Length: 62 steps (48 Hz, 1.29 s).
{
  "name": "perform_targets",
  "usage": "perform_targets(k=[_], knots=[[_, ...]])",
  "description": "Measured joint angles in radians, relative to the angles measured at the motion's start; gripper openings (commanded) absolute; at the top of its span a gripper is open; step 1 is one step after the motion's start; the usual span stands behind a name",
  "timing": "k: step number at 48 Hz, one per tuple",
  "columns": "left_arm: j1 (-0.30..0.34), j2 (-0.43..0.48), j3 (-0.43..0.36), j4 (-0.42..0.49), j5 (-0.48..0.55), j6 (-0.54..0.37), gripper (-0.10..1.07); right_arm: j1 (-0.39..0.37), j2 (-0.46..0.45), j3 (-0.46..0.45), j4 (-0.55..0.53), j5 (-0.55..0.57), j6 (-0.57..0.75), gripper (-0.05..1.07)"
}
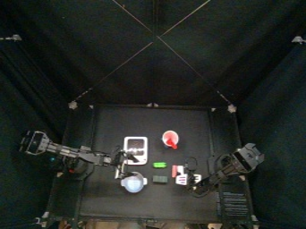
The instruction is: Grab rice
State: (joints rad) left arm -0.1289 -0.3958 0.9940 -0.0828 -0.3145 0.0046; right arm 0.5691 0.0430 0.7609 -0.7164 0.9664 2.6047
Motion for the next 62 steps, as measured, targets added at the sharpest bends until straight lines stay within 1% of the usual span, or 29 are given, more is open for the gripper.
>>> perform_targets(k=[11, 21, 30, 47, 52, 62], knots=[[0.002, 0.000, 0.000, 0.000, 0.000, 0.000, 1.03, -0.012, 0.025, 0.002, -0.002, -0.043, 0.000, 0.97], [0.002, 0.000, 0.000, 0.000, 0.003, 0.000, 1.03, -0.026, 0.035, 0.008, -0.002, -0.058, 0.000, 0.95], [0.000, 0.000, 0.000, 0.000, 0.005, -0.002, 1.03, -0.028, 0.035, 0.009, -0.002, -0.064, 0.000, 0.87], [0.002, 0.000, 0.000, 0.000, 0.005, -0.002, 1.03, -0.032, 0.038, 0.011, 0.000, -0.074, -0.002, 0.68], [0.002, 0.000, 0.000, 0.000, 0.005, 0.000, 1.03, -0.034, 0.037, 0.011, 0.000, -0.072, 0.000, 0.65], [0.000, 0.000, 0.002, 0.000, 0.005, 0.000, 1.03, -0.037, 0.018, 0.009, -0.008, -0.055, 0.000, 0.65]])
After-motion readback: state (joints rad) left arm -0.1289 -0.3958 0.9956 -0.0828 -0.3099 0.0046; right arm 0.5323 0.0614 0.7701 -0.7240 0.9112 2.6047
